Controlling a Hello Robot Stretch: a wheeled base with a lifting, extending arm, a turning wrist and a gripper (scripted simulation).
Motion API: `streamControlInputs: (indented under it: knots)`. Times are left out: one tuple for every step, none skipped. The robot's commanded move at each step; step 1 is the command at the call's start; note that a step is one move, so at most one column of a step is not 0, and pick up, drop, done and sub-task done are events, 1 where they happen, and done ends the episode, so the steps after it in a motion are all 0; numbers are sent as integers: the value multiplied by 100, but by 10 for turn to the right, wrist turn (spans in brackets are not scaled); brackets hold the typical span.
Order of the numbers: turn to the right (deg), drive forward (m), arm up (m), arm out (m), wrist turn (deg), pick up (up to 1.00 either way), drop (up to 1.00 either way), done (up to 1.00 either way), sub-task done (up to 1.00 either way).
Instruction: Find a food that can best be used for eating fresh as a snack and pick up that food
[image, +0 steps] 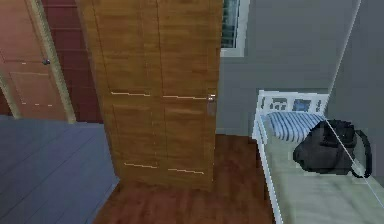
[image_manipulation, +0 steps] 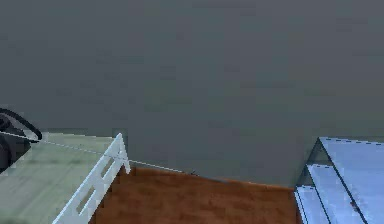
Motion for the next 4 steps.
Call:
streamControlInputs:
  knots:
    - [0,30,0,0,0,0,0,0,0]
    - [-450,0,0,0,0,0,0,0,0]
    - [-420,0,0,0,0,0,0,0,0]
    - [0,100,0,0,0,0,0,0,0]
